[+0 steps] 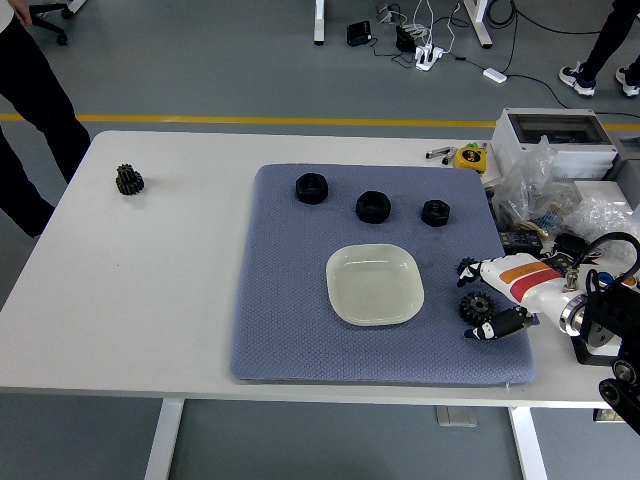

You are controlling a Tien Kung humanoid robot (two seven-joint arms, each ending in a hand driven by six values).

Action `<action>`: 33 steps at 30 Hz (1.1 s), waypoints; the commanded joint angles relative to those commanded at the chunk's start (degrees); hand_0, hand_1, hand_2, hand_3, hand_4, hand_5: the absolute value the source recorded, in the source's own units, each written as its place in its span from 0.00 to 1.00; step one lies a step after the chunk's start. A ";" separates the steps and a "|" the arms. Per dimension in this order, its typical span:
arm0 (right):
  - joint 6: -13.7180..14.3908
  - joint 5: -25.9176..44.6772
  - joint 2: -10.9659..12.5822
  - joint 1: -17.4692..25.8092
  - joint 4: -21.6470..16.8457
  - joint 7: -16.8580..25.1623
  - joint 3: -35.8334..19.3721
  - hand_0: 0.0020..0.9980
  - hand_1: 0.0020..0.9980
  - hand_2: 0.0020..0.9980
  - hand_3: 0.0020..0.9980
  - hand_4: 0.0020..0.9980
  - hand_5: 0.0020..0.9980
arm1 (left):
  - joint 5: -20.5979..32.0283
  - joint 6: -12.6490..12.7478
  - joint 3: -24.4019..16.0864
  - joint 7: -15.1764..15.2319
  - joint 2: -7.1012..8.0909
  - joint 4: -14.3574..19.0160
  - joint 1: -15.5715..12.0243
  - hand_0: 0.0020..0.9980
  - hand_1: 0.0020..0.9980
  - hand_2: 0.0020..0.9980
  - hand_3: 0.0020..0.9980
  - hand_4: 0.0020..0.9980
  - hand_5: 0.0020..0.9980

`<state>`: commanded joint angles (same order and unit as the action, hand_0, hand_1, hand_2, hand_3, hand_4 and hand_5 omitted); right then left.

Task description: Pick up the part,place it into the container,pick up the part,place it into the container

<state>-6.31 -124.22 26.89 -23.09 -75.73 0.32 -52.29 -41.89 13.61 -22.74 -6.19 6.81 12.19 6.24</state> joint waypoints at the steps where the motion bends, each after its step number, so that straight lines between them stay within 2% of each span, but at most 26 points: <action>1: 0.06 0.23 -0.04 -0.15 0.30 0.03 0.19 0.55 0.63 0.68 0.67 1.00 0.39 | 0.06 0.01 0.04 0.02 0.00 0.00 0.03 0.65 0.65 0.62 0.56 0.59 0.50; 8: 0.71 1.35 -0.63 -1.19 2.15 0.21 0.79 0.54 0.63 0.68 0.65 1.00 0.39 | 0.42 0.06 0.31 0.14 0.03 0.00 0.27 0.65 0.65 0.62 0.55 0.59 0.50; 9: 0.78 1.49 -0.64 -1.27 2.31 0.25 0.85 0.51 0.60 0.62 0.57 0.88 0.33 | 0.50 0.07 0.38 0.16 0.05 0.01 0.28 0.65 0.65 0.62 0.56 0.59 0.50; 14: 0.74 2.03 -0.73 -1.83 3.69 0.41 1.37 0.51 0.60 0.62 0.57 0.88 0.33 | 0.64 0.09 0.41 0.18 0.05 -0.01 0.34 0.65 0.65 0.62 0.56 0.59 0.50; 15: 0.71 2.01 -0.77 -1.84 3.87 0.42 1.37 0.47 0.55 0.58 0.55 0.78 0.28 | 0.72 0.10 0.44 0.19 0.06 -0.01 0.34 0.65 0.65 0.62 0.56 0.59 0.50; 26: 0.61 2.17 -0.79 -1.87 4.95 0.62 1.57 0.44 0.53 0.57 0.54 0.75 0.28 | 0.82 0.12 0.51 0.21 0.03 0.00 0.38 0.65 0.65 0.62 0.56 0.59 0.50; 27: 0.65 2.21 -0.74 -1.84 4.84 0.67 1.52 0.38 0.49 0.54 0.52 0.71 0.25 | 0.87 0.12 0.55 0.23 0.03 0.00 0.39 0.65 0.65 0.62 0.56 0.59 0.50; 32: 1.19 2.76 -0.39 -1.74 3.76 1.01 1.35 0.38 0.49 0.54 0.52 0.71 0.25 | 0.85 0.12 0.54 0.22 0.03 0.00 0.42 0.65 0.65 0.62 0.56 0.59 0.50; 33: 1.31 2.88 -0.31 -1.73 3.43 1.08 1.35 0.34 0.46 0.51 0.51 0.68 0.25 | 0.92 0.12 0.57 0.24 0.04 0.00 0.43 0.65 0.65 0.62 0.56 0.59 0.50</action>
<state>-5.00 -121.33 26.58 -24.82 -72.30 1.40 -50.93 -40.96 13.73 -22.16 -5.94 6.84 12.19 6.66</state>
